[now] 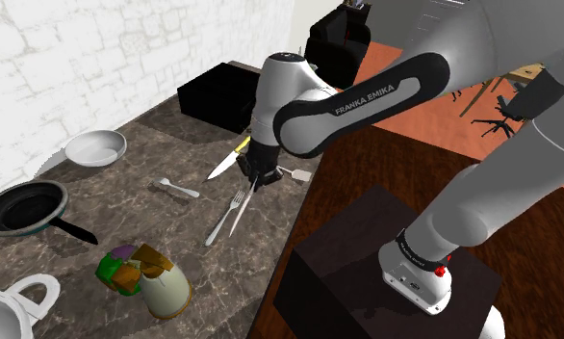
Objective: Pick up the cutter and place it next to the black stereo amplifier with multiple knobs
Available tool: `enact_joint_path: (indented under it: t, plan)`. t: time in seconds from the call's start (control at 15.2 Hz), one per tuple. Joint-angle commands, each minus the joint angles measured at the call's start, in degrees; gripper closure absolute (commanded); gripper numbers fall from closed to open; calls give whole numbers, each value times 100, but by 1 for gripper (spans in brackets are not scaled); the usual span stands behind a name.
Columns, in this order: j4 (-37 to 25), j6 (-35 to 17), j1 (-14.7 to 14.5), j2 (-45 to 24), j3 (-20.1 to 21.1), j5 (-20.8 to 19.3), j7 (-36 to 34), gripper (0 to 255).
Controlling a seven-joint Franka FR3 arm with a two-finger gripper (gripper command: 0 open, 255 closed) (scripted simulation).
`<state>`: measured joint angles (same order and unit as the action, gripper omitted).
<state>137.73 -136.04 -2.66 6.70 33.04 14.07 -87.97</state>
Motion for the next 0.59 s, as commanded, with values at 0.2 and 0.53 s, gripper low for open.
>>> enact_joint_path:
  t: [0.2, 0.53]
  plan:
    - [-370, 138, 353, -354, -361, -257, 518, 255]
    - [-966, 310, 675, -890, -678, -582, 925, 255]
